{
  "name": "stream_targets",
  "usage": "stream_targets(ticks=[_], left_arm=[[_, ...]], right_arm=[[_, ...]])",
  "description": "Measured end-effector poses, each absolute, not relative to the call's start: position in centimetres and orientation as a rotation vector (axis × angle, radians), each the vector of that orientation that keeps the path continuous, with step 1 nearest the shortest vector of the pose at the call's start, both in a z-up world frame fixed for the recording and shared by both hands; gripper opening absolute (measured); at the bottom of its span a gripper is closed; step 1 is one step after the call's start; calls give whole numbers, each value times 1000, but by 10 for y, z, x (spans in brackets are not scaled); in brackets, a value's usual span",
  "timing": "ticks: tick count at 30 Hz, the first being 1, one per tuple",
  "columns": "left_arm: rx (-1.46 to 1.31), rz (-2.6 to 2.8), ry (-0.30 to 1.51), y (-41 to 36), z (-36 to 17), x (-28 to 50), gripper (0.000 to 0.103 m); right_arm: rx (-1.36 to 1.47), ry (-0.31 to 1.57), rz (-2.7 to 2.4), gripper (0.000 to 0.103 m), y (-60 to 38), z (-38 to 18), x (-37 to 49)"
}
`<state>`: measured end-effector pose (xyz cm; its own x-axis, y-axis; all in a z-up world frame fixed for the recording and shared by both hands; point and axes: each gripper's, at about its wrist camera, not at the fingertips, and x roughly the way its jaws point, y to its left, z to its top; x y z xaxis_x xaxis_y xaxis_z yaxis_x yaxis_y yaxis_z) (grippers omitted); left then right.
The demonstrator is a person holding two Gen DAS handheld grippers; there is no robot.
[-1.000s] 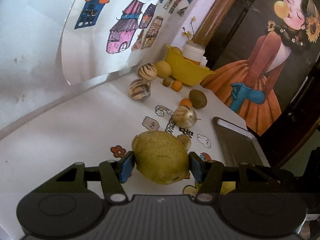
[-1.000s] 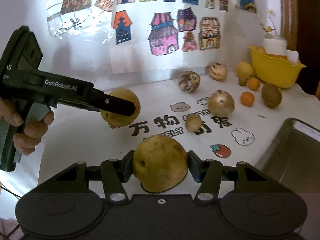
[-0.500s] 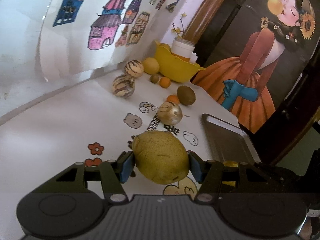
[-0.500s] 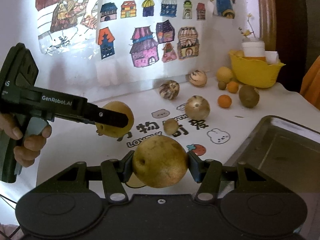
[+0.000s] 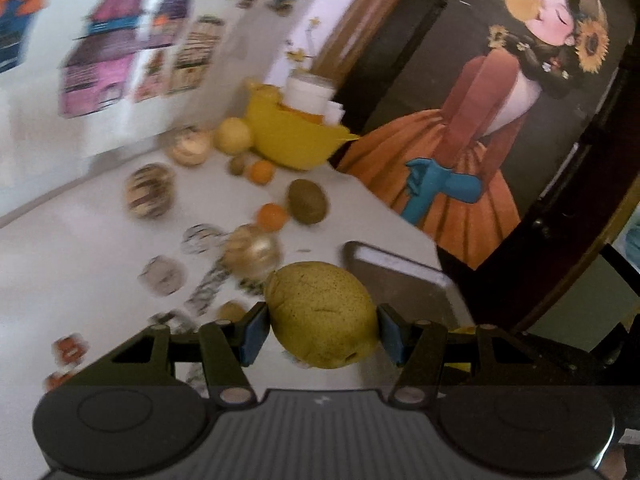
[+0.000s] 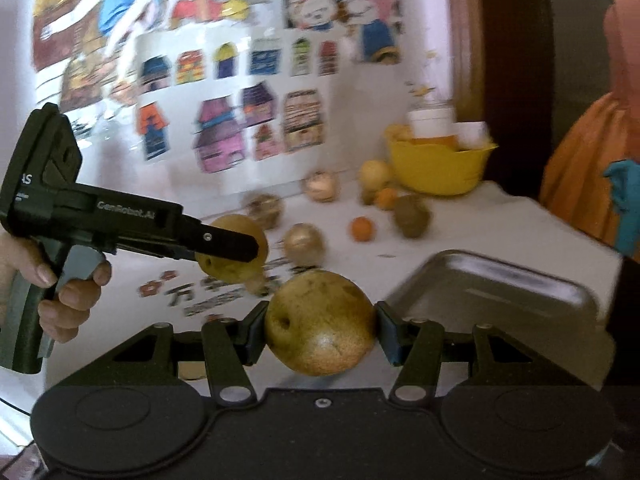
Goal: Organize fruits
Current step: 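Lift and carry both held pears toward the metal tray with both tools, then lower both pears into the metal tray and open both tools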
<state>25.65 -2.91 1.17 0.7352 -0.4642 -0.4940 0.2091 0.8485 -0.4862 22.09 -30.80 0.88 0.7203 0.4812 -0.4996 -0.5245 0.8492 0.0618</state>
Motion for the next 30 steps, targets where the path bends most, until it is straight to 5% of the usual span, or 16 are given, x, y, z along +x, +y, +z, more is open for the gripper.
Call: stream_targets(ticks=[30], left_arm=[[-273, -563, 726, -149, -26, 352, 62]], right_arm=[[-132, 614, 227, 57, -400, -24, 359]])
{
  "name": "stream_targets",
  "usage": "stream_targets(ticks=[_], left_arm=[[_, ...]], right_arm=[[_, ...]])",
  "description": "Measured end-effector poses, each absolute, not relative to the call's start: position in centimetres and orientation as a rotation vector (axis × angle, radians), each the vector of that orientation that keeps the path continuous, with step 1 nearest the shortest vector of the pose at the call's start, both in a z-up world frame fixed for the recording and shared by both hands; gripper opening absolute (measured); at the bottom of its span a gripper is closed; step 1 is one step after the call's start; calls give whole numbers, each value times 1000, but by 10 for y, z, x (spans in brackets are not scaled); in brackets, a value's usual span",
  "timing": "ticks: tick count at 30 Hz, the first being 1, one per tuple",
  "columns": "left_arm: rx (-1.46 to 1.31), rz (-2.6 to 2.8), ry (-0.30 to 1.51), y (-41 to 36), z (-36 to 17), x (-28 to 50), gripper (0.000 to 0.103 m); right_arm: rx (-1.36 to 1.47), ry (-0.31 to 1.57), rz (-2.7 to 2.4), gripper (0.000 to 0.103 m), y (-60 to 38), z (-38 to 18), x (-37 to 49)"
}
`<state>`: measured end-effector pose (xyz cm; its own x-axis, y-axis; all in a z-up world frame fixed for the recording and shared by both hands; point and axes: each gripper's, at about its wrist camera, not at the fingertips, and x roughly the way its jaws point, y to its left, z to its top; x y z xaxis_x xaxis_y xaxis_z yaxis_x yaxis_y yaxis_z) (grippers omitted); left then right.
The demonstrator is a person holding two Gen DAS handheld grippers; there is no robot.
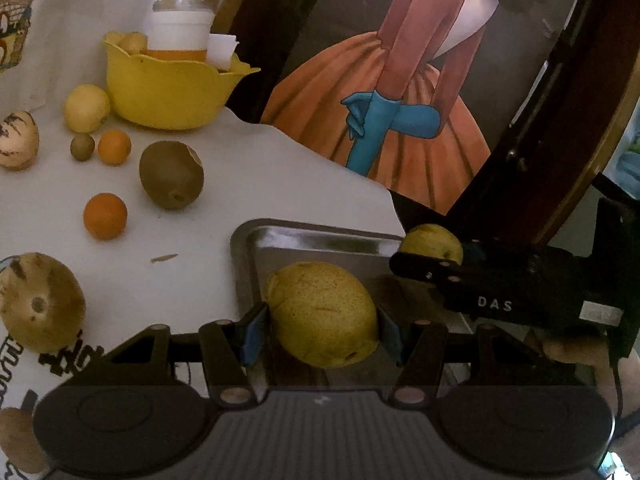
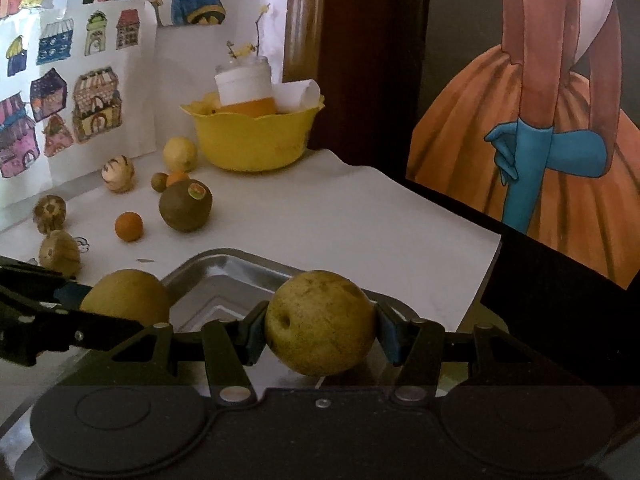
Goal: Organize fruits
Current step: 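Lower both pears into the metal tray and open both tools, then withdraw both open tools from the tray back over the table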
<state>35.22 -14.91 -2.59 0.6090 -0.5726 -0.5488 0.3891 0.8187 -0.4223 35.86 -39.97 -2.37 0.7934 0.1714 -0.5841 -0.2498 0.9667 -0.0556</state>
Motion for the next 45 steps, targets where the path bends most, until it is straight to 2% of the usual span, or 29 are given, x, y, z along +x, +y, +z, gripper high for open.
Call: stream_targets(ticks=[20, 26, 31, 35, 37, 45], left_arm=[[-234, -568, 728, -155, -32, 348, 63], [-224, -576, 735, -154, -31, 342, 64], [-229, -567, 708, -144, -20, 327, 79], [-230, -547, 690, -133, -8, 312, 82], [-242, -533, 680, -126, -2, 303, 86], [-259, -466, 605, -98, 22, 254, 101]], right_arm=[[-20, 679, 215, 57, -412, -35, 356], [-8, 676, 213, 61, -410, -32, 347], [10, 668, 217, 67, -411, -21, 337], [23, 651, 223, 74, -408, -10, 322], [29, 630, 229, 81, -406, -3, 312], [23, 535, 248, 95, -391, 23, 263]])
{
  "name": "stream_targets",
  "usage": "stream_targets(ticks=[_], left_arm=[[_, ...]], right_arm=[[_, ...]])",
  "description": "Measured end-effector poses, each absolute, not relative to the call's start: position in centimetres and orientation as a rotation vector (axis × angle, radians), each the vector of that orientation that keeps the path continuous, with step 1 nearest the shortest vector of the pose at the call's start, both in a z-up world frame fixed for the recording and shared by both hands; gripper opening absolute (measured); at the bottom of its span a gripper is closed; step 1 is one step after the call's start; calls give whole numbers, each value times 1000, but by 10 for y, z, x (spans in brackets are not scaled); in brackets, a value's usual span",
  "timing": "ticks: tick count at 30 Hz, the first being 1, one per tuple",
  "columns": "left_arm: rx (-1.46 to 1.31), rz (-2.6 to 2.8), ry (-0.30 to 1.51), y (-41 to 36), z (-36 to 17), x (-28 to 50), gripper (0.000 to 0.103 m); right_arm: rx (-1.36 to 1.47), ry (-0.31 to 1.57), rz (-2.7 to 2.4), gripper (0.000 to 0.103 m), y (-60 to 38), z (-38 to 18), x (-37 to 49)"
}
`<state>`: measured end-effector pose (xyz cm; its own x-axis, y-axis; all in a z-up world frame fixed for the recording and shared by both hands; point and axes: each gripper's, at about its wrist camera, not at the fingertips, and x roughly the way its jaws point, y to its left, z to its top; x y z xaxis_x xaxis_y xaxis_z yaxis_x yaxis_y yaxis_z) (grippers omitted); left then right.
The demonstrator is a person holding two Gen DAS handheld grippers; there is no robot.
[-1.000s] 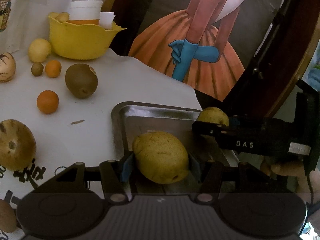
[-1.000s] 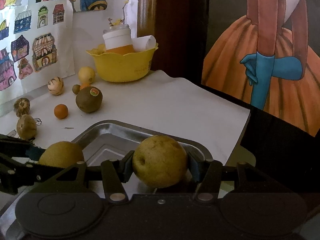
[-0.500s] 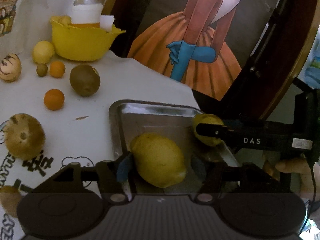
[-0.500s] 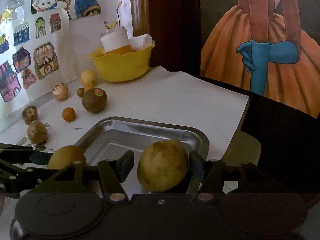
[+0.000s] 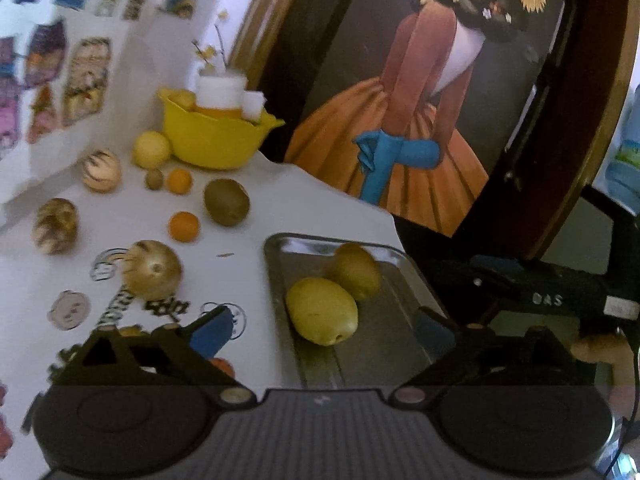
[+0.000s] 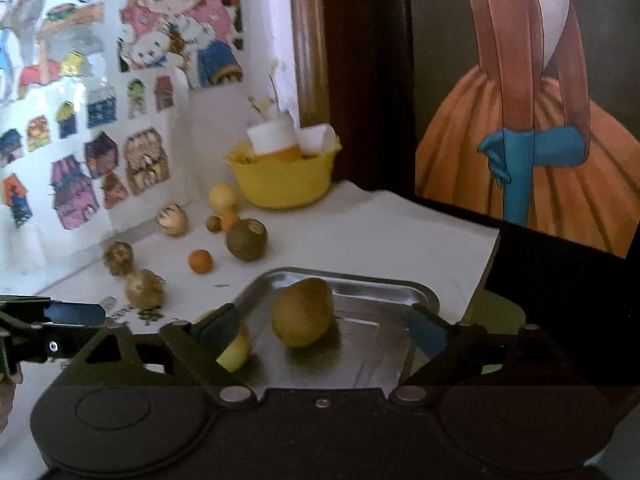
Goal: Organize fruits
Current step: 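Withdraw both open tools from the tray back over the table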
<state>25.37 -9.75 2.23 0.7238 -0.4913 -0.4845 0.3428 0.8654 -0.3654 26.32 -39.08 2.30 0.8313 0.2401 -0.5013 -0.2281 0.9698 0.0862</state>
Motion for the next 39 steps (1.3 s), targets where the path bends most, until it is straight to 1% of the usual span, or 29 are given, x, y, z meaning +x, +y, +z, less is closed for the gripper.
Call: stream_targets(ticks=[1, 6, 16, 28, 39], left_arm=[[-263, -457, 596, -94, 25, 248, 102], [-258, -418, 549, -80, 38, 219, 102], [-201, -345, 497, -61, 49, 158, 102], [-182, -290, 543, -32, 36, 109, 102], [-176, -217, 625, 7, 12, 96, 102]], right_arm=[[22, 524, 250, 96, -388, 26, 256], [27, 472, 257, 102, -376, 43, 219], [53, 476, 267, 102, -345, 55, 146], [37, 533, 288, 102, -301, 30, 86], [37, 683, 353, 102, -269, 0, 84]])
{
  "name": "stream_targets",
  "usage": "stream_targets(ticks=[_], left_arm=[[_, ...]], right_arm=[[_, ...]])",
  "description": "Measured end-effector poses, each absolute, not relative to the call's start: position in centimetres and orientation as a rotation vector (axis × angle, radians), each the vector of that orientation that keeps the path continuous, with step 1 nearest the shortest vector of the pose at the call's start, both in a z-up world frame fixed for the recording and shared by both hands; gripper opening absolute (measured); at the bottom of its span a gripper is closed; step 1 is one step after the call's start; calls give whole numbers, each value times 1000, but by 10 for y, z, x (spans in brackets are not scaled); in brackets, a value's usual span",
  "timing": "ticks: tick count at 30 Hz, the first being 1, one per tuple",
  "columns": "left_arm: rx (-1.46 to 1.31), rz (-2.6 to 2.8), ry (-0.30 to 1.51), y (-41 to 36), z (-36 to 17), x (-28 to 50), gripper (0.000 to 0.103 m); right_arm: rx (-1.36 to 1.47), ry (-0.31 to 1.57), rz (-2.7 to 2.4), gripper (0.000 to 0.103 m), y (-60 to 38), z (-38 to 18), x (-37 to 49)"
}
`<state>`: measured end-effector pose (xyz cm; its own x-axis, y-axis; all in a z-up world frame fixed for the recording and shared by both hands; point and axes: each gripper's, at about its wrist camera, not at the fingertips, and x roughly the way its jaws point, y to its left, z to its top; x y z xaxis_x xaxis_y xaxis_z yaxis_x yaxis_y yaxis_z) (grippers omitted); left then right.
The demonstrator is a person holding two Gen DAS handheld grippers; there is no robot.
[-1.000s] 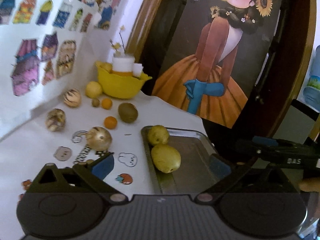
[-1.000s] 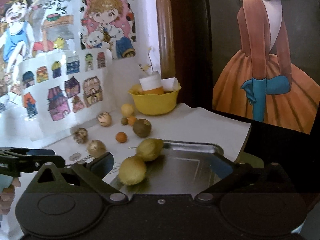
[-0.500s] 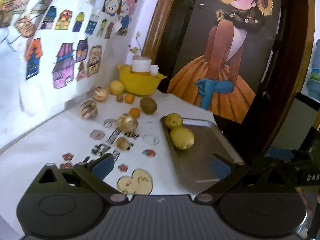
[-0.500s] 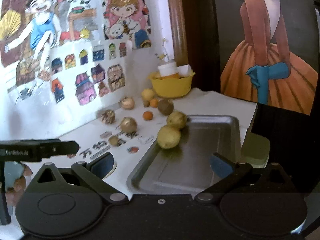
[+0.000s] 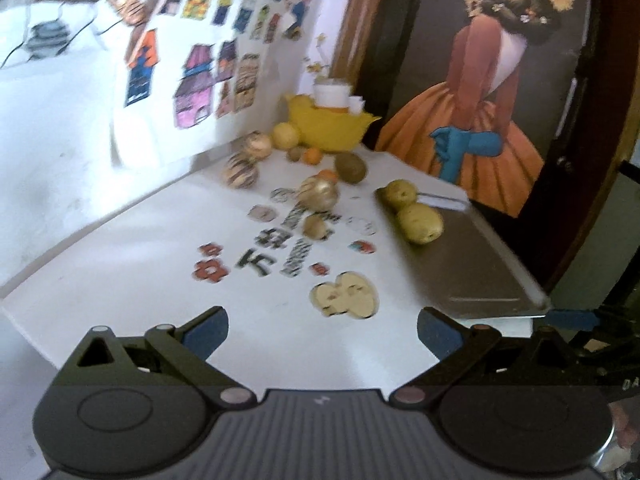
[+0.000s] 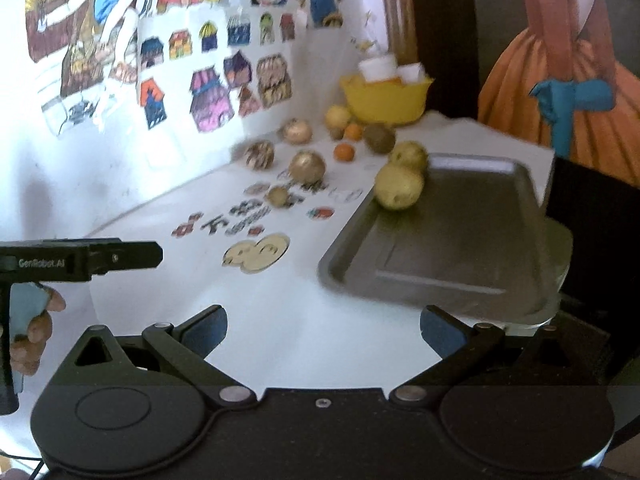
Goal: Organize fruits
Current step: 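Withdraw both open tools from the tray back over the table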
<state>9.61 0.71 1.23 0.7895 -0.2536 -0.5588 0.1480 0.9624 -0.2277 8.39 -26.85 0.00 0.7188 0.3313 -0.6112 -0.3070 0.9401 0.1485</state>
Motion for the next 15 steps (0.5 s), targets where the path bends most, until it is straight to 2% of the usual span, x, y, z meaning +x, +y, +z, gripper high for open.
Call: stream_targets(ticks=[15], left_arm=[[-175, -109, 713, 57, -6, 117, 102]], right_arm=[[-1, 779, 454, 102, -230, -13, 122]])
